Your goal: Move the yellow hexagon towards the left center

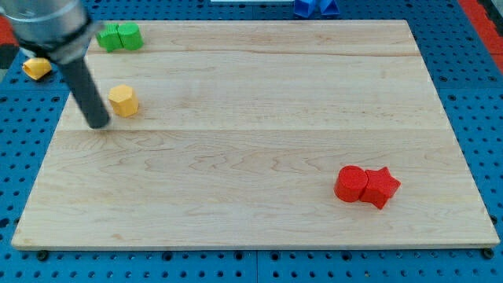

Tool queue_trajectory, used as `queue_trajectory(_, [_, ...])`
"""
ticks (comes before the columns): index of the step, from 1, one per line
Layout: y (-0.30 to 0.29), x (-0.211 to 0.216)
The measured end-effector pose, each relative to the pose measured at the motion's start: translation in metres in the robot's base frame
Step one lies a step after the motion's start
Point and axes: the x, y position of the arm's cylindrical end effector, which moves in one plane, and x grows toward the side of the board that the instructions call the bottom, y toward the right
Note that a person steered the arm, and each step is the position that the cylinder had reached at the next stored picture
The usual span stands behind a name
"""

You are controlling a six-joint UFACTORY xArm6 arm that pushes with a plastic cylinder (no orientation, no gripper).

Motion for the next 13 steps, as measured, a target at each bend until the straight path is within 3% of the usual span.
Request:
queue_trajectory(1, [-0.004, -0.03])
queue_trajectory(3, [0.109, -0.003])
queue_trajectory(5, [0.085, -0.035])
queue_trajectory(6, [0.156, -0.044])
queue_trajectory(8, [0.194, -0.067])
queue_trajectory(11, [0.379, -0.046])
queue_trajectory(12, [0.411, -0.047])
queue_trajectory(13, [0.356, -0.047])
